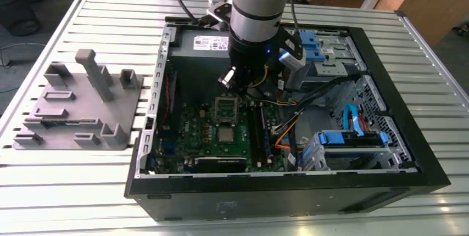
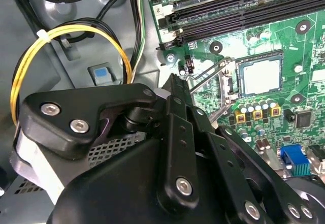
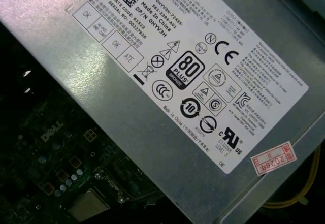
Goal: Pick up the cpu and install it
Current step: 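Close the cpu cover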
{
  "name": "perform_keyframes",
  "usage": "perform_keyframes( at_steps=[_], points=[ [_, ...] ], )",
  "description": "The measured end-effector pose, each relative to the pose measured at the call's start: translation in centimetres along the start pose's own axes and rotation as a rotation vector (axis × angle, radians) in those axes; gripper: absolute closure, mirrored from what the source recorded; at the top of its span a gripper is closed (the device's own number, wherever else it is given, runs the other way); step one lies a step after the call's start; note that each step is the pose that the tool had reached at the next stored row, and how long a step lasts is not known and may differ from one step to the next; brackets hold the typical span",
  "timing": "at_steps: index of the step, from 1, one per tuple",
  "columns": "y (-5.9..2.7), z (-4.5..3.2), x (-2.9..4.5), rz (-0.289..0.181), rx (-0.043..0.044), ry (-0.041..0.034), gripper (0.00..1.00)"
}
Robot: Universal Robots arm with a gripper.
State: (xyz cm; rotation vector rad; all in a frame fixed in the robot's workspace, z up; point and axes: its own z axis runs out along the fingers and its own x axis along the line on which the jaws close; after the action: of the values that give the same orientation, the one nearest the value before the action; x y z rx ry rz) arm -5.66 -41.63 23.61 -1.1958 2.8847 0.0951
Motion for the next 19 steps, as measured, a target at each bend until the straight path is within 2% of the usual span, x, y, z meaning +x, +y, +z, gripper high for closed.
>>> perform_keyframes(
  at_steps=[19],
  points=[
    [-0.45, -0.75, 0.74, -0.055, 0.0006, -0.0002, 0.87]
  ],
)
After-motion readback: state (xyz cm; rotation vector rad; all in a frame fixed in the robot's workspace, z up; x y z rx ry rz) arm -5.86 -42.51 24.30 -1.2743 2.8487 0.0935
